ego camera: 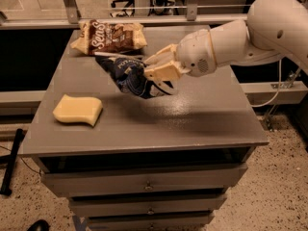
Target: Move blue chip bag near sponge
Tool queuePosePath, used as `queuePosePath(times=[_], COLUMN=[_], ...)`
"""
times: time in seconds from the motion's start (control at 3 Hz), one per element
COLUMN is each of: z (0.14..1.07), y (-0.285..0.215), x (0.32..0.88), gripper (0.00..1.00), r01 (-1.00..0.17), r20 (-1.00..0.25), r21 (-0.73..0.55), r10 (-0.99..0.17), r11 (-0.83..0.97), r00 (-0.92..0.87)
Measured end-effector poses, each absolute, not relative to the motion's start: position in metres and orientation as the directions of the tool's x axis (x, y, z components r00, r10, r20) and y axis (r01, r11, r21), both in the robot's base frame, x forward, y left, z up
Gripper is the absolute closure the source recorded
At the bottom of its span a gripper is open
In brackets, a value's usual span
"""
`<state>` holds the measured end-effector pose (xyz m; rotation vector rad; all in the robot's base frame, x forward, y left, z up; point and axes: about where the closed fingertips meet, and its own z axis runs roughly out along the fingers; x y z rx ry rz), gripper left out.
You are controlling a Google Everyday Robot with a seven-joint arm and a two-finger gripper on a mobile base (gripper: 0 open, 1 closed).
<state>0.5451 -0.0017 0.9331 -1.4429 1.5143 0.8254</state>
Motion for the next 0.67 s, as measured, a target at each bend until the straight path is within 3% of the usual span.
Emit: queuePosePath(times=[0.33, 0.67], z=[0.918, 0.905], y=[0.033, 0.05], x=[0.533, 0.536], gripper=[0.83, 0.59], r01=[-0.995, -0.995], r20=[-0.914, -0.912], r21=[-0.079, -0.092], r10=[-0.403, -0.403], r11=[0.053, 0.037], r00=[0.051, 0.069])
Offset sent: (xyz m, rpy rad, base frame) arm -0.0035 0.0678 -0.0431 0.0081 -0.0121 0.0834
